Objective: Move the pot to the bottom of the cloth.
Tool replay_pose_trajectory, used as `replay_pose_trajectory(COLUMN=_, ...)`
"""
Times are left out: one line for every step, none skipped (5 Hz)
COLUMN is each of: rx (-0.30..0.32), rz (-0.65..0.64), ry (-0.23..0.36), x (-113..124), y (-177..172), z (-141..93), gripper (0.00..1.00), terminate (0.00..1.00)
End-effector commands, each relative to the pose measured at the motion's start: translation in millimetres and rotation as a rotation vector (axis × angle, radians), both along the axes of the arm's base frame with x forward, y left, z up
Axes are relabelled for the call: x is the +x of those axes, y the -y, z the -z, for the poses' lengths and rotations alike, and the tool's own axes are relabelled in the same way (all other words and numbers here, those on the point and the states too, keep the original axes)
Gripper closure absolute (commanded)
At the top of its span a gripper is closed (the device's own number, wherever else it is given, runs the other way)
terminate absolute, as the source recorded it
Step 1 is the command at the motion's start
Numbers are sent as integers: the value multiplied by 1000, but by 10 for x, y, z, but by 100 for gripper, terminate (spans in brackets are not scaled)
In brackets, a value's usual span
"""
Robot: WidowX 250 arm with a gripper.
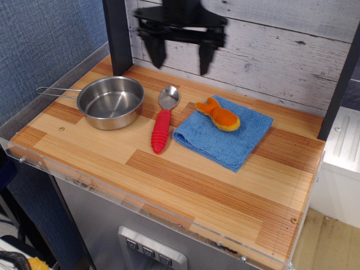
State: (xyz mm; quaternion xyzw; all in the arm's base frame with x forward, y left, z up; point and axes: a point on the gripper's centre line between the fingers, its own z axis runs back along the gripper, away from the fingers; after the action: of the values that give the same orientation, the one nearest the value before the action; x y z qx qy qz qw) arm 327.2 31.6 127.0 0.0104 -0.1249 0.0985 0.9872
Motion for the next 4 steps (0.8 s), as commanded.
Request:
replay_pose_trajectory(rx=32, rz=32, ry=25, x=75, y=-361, z=87, gripper=0, terminate=0)
replay_pose_trajectory(rx=76, rz=54, ry=21, x=98, y=-536, z=237, gripper=0, terminate=0)
replay_pose_trajectory(rx=93, rz=-6, ry=29, x=91, y=-730, z=366, gripper=0, terminate=0)
replay_pose_trajectory(rx=95, rz=-30, ry=-4, x=50, y=-875, z=591, gripper=0, terminate=0)
